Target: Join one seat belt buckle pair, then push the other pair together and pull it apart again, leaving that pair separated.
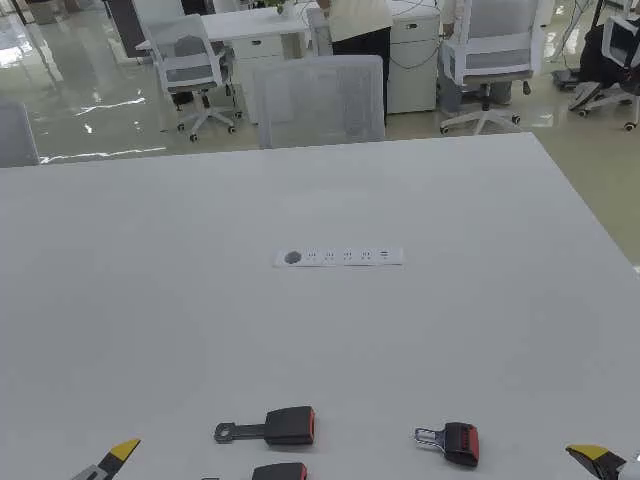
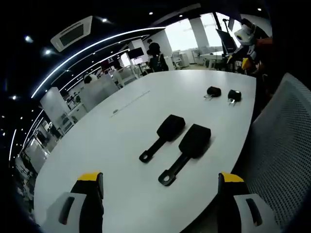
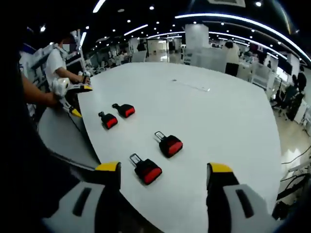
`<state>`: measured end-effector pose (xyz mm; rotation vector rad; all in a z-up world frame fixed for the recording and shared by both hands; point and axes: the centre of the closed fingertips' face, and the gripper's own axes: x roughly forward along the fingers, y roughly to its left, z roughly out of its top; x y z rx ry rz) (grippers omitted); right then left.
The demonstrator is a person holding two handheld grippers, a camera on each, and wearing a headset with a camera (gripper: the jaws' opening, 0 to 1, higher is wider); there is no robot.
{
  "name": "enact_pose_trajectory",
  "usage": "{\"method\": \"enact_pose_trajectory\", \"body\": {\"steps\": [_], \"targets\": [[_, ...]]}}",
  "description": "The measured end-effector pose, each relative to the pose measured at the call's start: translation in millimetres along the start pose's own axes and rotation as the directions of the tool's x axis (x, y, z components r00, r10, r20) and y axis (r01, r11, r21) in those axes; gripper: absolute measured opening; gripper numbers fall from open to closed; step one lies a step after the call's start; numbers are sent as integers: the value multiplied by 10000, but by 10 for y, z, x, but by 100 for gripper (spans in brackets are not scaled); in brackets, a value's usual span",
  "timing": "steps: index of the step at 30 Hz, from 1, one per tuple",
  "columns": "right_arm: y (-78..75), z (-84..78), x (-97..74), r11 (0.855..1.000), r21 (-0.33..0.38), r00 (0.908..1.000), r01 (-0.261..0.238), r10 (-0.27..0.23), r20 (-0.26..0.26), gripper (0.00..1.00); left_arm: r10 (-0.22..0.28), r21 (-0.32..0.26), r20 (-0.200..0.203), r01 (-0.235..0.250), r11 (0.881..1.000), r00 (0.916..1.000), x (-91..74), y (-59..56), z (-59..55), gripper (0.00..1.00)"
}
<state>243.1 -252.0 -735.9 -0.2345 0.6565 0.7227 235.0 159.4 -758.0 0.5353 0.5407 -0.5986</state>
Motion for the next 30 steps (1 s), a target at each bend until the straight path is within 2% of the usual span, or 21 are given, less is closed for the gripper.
{"method": "enact_pose_trajectory", "body": {"steps": [2,8,13,20,22,24,30], "targets": [[19,27,14,9996,-270,10000,-3,5,68,74,20,2,28,-20,10000,10000,0,8,6,100],[26,51,32,9997,-249,9999,73,-71,92,75,-1,57,49,1,10000,10000,-4,2,15,100],[54,127,37,9923,-1227,9996,156,-126,255,76,-124,23,225,124,9999,9997,-4,-14,47,100],[52,146,2,9947,-990,9996,263,-255,100,80,-338,-15,90,339,9994,9994,14,-66,22,100],[70,132,3,9953,-940,9997,245,-244,27,80,-395,-36,85,395,9992,9992,10,-83,25,100],[91,127,5,9951,-965,9997,238,-239,0,80,-441,184,106,439,9989,9990,9,-89,29,100],[181,124,30,9945,-1036,9997,145,-167,-200,81,-486,59,91,486,9988,9988,6,-88,17,100]]}}
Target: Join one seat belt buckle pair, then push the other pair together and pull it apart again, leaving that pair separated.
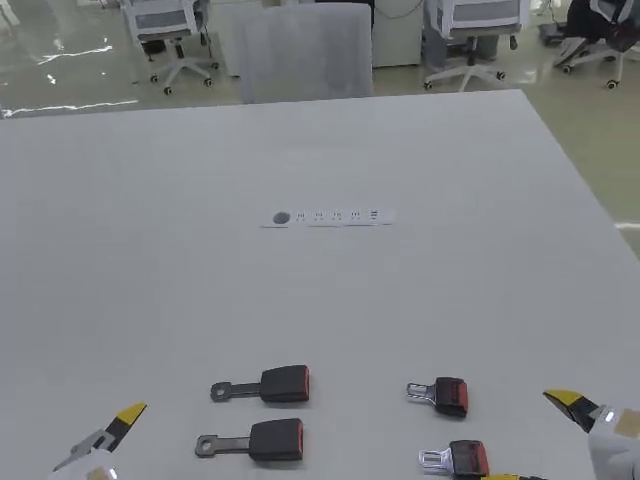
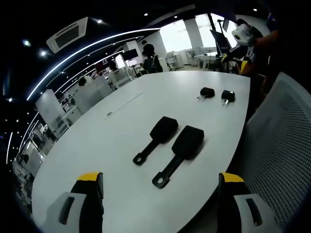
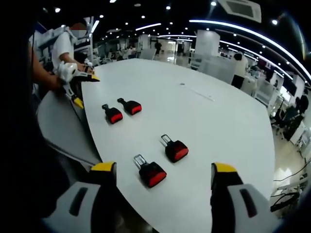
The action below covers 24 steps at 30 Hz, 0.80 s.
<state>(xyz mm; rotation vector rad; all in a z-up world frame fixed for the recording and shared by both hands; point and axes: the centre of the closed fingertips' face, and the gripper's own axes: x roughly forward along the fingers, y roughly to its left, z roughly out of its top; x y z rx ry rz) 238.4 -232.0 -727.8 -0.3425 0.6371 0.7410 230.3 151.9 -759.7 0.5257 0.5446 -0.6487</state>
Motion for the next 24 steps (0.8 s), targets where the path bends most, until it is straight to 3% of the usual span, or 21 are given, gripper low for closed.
{"method": "enact_pose_trajectory", "body": {"steps": [9,14,19,24], "targets": [[78,45,-17,9997,-5,9995,249,-249,-200,83,-43,206,238,38,9998,9997,-18,-15,55,100],[31,72,-48,9982,-243,9983,546,-551,-211,92,-89,230,47,88,9997,9999,-13,-26,26,100],[51,71,21,9985,-387,9984,385,-400,-392,95,77,344,112,-81,9994,9999,-29,8,47,100],[74,96,52,9996,-193,9981,229,-240,-575,89,220,481,40,-222,9986,9997,-38,41,37,100]]}}
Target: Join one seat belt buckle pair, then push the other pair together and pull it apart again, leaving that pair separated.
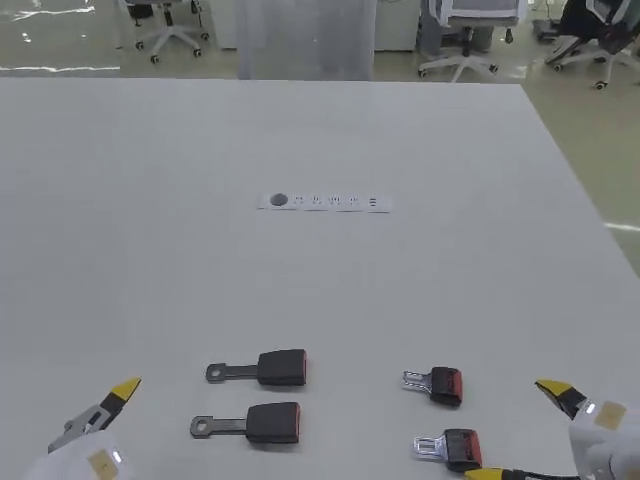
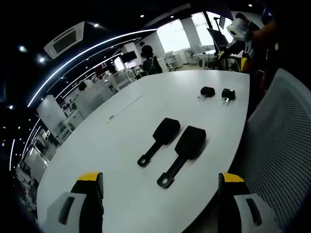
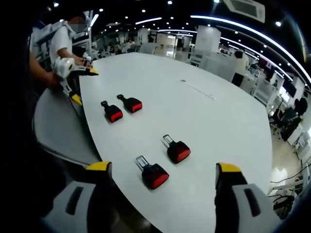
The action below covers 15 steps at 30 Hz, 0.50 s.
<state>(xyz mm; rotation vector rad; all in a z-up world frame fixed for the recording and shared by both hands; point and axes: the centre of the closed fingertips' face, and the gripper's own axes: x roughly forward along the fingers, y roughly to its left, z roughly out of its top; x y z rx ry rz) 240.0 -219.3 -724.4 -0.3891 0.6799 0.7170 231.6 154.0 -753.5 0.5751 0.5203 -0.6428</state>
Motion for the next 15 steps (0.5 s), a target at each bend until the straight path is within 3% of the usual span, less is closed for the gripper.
{"method": "enact_pose_trajectory", "body": {"steps": [5,11,15], "targets": [[-10,68,-2,9992,-398,10000,74,-74,3,87,24,11,54,-24,10000,10000,-7,4,15,100],[-68,126,29,9979,-590,9996,273,-278,-74,99,25,42,26,-25,10000,10000,-7,14,5,100],[-82,158,44,9983,-490,9994,307,-314,-135,100,4,119,-84,-3,9999,10000,1,9,-15,100]]}}
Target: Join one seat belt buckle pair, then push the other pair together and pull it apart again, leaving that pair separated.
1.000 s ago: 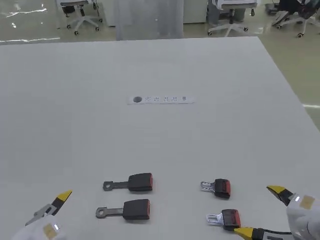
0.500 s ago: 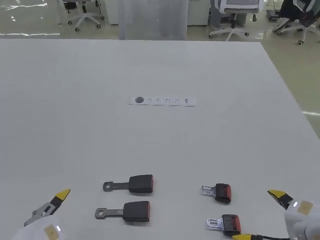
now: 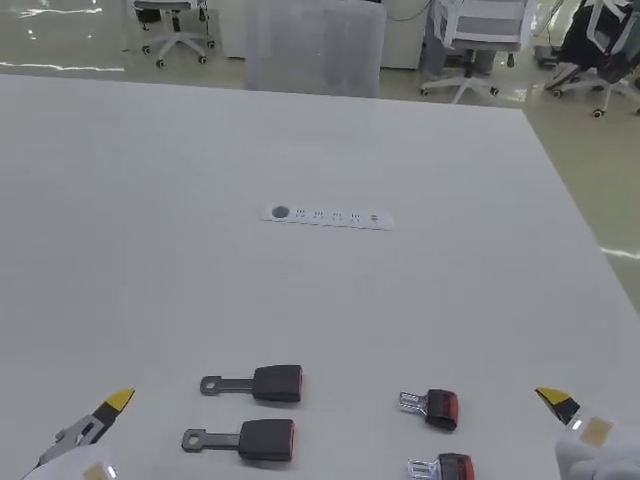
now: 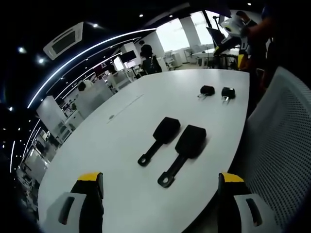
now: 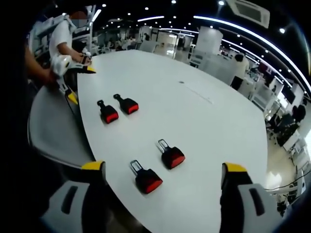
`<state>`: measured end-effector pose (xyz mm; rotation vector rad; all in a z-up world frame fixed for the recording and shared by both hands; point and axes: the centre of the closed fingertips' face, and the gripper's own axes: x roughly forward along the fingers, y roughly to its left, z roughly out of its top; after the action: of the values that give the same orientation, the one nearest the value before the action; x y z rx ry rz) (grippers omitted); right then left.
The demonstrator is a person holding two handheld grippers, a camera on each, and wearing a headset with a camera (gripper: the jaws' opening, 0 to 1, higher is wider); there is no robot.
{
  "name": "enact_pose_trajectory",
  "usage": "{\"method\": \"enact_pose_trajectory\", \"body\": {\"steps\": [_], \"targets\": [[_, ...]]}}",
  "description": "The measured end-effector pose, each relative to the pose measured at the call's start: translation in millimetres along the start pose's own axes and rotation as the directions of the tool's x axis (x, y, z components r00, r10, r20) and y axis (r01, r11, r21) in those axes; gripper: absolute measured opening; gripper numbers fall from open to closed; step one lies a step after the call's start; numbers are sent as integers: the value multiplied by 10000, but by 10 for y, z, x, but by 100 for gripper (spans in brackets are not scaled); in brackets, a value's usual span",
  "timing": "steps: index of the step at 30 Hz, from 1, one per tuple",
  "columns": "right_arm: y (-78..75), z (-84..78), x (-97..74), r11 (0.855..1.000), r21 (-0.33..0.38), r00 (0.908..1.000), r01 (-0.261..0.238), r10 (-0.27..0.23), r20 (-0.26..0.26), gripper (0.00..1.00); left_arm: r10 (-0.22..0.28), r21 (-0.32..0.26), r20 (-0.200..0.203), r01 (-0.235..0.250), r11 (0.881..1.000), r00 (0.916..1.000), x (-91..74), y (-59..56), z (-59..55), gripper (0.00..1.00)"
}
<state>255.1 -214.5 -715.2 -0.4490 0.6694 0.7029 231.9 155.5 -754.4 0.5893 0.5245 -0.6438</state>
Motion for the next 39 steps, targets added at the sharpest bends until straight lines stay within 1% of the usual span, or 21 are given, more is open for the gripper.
{"method": "enact_pose_trajectory", "body": {"steps": [9,11,12,14,17,18,21,24,25,26,27,28,29,30,31,32,34,35,36,37,39], "targets": [[1,29,9,9999,-30,9999,-145,146,91,98,-76,-84,-95,76,9999,9999,3,-4,-5,100],[8,6,10,9998,-118,9998,-169,170,72,98,-322,-213,-213,317,9993,9993,3,-45,-21,100],[13,-16,13,9996,-218,9998,-204,205,28,97,-532,-470,-378,514,9976,9979,5,-83,-46,100],[12,-33,8,9994,-290,9998,-213,213,-8,96,-615,-200,-336,609,9979,9975,-5,-86,-26,100],[0,-51,-1,9992,-249,9995,-314,314,13,92,-767,-269,-380,757,9968,9963,-8,-67,-2,100],[-5,-58,-2,9991,-287,9995,-323,323,-12,91,-815,-314,-413,802,9963,9958,1,-57,10,100],[-15,-103,10,9980,-396,9987,-492,486,-168,90,-1027,-411,-348,1012,9940,9941,74,-21,116,100],[-23,-122,14,9965,-510,9975,-669,657,-257,86,-1348,-434,-278,1335,9901,9905,169,-36,218,100],[-25,-127,19,9960,-501,9970,-742,729,-278,85,-1542,-463,-311,1527,9872,9876,202,-61,230,98],[-15,-139,27,9944,-525,9954,-917,900,-338,82,-1721,-433,-440,1703,9844,9841,262,-81,233,98],[-18,-149,31,9934,-641,9948,-954,928,-419,81,-1896,-348,-502,1880,9816,9806,298,-105,239,97],[-5,-159,41,9896,-881,9927,-1134,1093,-503,80,-2060,-224,-593,2050,9785,9767,325,-132,250,96],[-4,-168,52,9867,-1082,9916,-1217,1162,-560,79,-2222,-90,-686,2221,9750,9726,370,-158,270,95],[-14,-166,66,9845,-1263,9918,-1217,1154,-558,79,-2330,-108,-747,2329,9724,9696,405,-175,276,95],[12,-155,83,9784,-1483,9891,-1440,1376,-526,78,-2587,-178,-887,2581,9659,9619,446,-211,280,96],[35,-159,93,9740,-1574,9861,-1631,1556,-589,75,-2746,-135,-943,2745,9615,9569,471,-228,285,95],[41,-183,124,9660,-1847,9822,-1808,1677,-843,71,-2945,419,-1225,3014,9526,9478,528,-231,287,90],[66,-188,139,9602,-1946,9784,-2003,1858,-903,70,-3026,575,-1423,3131,9480,9424,545,-232,272,88],[73,-190,156,9556,-2093,9769,-2074,1912,-951,69,-3081,680,-1596,3218,9444,9379,577,-229,272,84],[83,-192,181,9462,-2404,9750,-2168,1975,-1020,67,-3199,607,-1556,3323,9412,9346,596,-241,293,81],[123,-215,222,9336,-2650,9688,-2412,2157,-1222,66,-3669,223,-1564,3747,9269,9170,630,-295,328,75]]}}
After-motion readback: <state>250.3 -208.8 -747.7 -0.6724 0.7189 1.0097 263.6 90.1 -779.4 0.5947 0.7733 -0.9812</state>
